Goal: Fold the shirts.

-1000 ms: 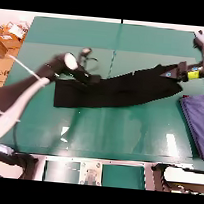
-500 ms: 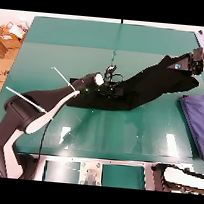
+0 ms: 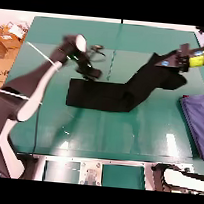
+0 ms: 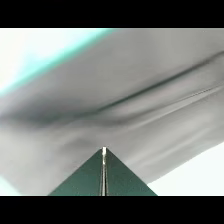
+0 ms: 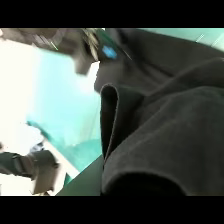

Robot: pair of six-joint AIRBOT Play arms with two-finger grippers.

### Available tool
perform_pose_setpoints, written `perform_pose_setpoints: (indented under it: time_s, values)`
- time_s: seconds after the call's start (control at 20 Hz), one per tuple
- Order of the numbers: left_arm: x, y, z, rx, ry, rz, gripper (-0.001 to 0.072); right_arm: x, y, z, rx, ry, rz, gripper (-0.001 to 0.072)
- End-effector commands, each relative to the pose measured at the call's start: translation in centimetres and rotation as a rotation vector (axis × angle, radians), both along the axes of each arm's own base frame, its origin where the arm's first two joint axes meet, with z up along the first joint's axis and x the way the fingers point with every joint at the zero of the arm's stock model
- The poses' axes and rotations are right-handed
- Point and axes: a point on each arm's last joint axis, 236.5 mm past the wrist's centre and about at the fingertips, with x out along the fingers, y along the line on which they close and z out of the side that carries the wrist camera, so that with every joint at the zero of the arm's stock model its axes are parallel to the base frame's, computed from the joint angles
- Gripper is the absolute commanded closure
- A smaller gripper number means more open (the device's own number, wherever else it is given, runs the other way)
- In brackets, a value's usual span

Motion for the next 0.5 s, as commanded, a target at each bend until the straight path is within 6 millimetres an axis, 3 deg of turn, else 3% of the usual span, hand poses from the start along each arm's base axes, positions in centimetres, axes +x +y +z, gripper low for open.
perform_pose_setpoints:
  time_s: [0.0, 0.15, 0.3, 0.35, 0.4, 0.45]
  values:
    - [1.1, 12.6, 5.7, 0.216, -0.045, 0.202, 0.0684, 0.8, 8.8, -0.4, 0.052, -0.021, 0.013, 0.069]
    - [1.6, 19.1, 9.3, 0.204, -0.111, 0.347, 0.0684, 1.3, 19.3, -3.8, 0.1, -0.036, 0.025, 0.069]
    - [1.8, 23.9, 10.7, 0.188, -0.138, 0.458, 0.0683, 1.6, 30.9, -11.3, 0.135, -0.034, -0.051, 0.0689]
    - [1.7, 25.0, 10.7, 0.183, -0.134, 0.482, 0.0683, 1.9, 34.1, -14.3, 0.151, -0.041, -0.108, 0.0546]
    - [1.7, 25.7, 10.5, 0.168, -0.124, 0.5, 0.0684, 2.0, 36.8, -17.6, 0.155, -0.041, -0.155, 0.0171]
    - [1.4, 26.2, 10.1, 0.15, -0.106, 0.514, 0.0684, 1.5, 38.4, -20.1, 0.139, -0.02, -0.143, 0.0121]
